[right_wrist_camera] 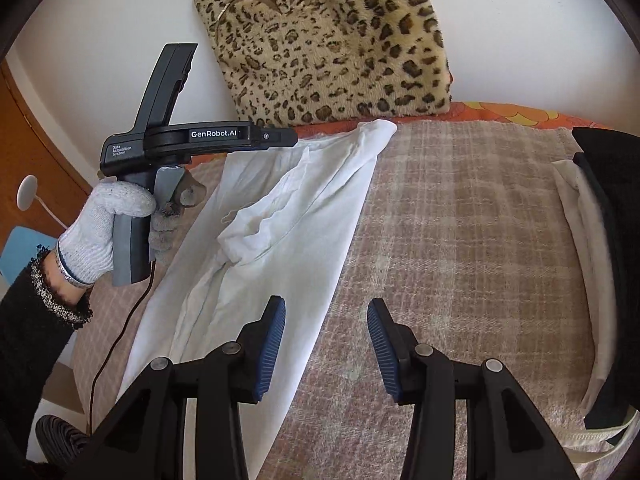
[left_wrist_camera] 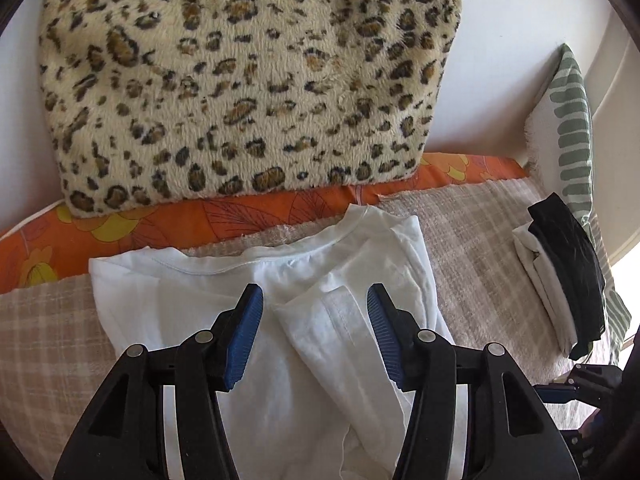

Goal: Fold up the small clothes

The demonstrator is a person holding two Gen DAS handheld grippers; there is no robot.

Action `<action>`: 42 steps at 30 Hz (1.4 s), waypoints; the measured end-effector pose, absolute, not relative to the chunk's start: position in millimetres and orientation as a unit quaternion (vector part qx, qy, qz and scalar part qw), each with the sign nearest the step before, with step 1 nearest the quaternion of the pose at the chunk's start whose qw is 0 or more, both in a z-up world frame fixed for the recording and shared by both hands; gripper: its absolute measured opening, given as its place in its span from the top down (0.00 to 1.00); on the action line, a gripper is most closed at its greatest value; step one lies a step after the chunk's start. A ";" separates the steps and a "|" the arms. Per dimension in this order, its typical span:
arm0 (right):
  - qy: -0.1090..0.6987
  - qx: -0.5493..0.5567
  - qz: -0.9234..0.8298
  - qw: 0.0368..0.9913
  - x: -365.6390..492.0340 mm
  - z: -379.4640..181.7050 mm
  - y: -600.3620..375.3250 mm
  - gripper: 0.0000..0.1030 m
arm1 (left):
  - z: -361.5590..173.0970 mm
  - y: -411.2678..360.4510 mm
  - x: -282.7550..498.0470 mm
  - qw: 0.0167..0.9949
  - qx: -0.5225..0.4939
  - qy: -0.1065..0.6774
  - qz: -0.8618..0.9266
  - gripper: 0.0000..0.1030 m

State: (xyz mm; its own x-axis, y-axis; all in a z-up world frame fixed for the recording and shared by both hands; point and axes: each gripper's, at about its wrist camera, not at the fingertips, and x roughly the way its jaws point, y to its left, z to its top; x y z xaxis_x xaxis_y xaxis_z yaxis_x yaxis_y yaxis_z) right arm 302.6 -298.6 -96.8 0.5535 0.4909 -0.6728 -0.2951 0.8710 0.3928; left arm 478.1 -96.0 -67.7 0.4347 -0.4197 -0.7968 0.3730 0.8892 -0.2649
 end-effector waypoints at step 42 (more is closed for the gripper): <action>0.398 0.152 0.224 0.876 389.0 -118.4 -281.2 0.77 | -69.1 -179.0 508.1 0.839 0.071 0.451 -0.297 0.64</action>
State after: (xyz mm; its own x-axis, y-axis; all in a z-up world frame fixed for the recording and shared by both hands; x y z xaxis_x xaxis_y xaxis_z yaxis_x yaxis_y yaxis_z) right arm 389.0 -281.2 -118.4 0.5824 0.5135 -0.6302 -0.2713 0.8536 0.4447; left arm 508.1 -179.0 -69.1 0.4172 -0.4339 -0.7986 0.5624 0.8135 -0.1482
